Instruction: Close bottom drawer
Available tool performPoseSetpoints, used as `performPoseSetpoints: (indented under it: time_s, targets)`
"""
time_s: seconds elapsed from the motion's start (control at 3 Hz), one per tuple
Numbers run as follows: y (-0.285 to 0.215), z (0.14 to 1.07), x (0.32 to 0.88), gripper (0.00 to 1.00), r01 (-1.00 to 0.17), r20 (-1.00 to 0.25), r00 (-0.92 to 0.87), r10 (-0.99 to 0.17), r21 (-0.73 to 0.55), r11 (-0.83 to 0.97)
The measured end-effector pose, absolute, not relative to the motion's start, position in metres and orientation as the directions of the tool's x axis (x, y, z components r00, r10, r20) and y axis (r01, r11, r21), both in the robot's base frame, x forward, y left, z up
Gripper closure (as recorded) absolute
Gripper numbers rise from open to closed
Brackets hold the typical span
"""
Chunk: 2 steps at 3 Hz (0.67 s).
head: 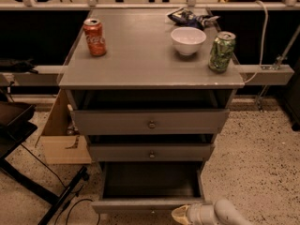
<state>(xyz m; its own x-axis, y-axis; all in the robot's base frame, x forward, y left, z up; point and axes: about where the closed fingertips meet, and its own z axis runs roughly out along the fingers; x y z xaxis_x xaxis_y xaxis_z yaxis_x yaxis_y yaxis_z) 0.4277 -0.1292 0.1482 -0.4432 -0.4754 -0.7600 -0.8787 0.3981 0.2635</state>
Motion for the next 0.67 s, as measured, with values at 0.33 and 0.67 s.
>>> performPoseSetpoints:
  time_s: [0.33,0.67]
  targets:
    - [-0.129,0.148,0.428,1.00,-0.879,-0.760,-0.443,-0.475,0.263,0.398]
    - [-0.118,0.164,0.473,1.00,-0.898,-0.802,-0.393,-0.450,0.230,0.374]
